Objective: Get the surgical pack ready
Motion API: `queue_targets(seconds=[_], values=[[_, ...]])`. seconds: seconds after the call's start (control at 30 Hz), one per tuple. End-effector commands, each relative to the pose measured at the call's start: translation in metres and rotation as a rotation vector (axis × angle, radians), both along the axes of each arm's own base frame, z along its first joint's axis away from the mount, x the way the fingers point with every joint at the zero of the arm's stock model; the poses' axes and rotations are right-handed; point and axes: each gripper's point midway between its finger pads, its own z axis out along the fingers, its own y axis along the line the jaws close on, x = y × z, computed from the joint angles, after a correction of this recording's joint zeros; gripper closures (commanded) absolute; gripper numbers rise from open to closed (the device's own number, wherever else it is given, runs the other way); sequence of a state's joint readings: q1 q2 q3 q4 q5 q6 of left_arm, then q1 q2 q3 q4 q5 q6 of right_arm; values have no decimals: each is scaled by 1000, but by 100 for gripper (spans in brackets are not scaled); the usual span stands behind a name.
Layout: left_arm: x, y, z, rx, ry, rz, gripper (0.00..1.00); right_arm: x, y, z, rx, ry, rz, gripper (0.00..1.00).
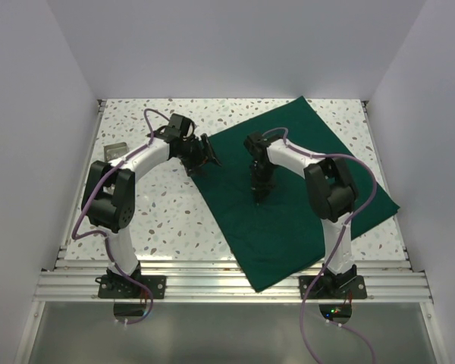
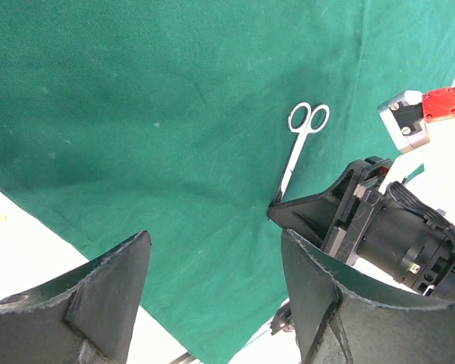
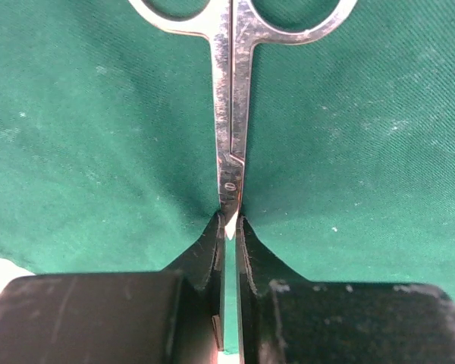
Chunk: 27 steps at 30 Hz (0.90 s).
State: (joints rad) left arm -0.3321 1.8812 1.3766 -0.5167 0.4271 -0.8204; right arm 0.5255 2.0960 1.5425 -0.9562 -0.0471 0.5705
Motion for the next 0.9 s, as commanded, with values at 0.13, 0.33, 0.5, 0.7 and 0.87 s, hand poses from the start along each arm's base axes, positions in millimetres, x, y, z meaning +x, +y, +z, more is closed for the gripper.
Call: queue_targets(seconds=[0.13, 0.33, 0.5, 0.7, 0.87], values=[[10, -21, 21, -129, -21, 7, 24, 9, 15, 36, 64, -42, 72, 100], [-6, -72, 18, -239, 63, -31, 24, 6, 41, 54, 279, 0, 66, 100], [-20, -90, 1, -268, 173, 4, 24, 5, 43, 52, 384, 39, 5, 100], [-30, -103, -16, -279, 260, 39, 27, 10, 50, 53, 442, 45, -27, 100], [-37, -115, -25, -289, 307, 37, 28, 9, 57, 56, 493, 60, -50, 100]])
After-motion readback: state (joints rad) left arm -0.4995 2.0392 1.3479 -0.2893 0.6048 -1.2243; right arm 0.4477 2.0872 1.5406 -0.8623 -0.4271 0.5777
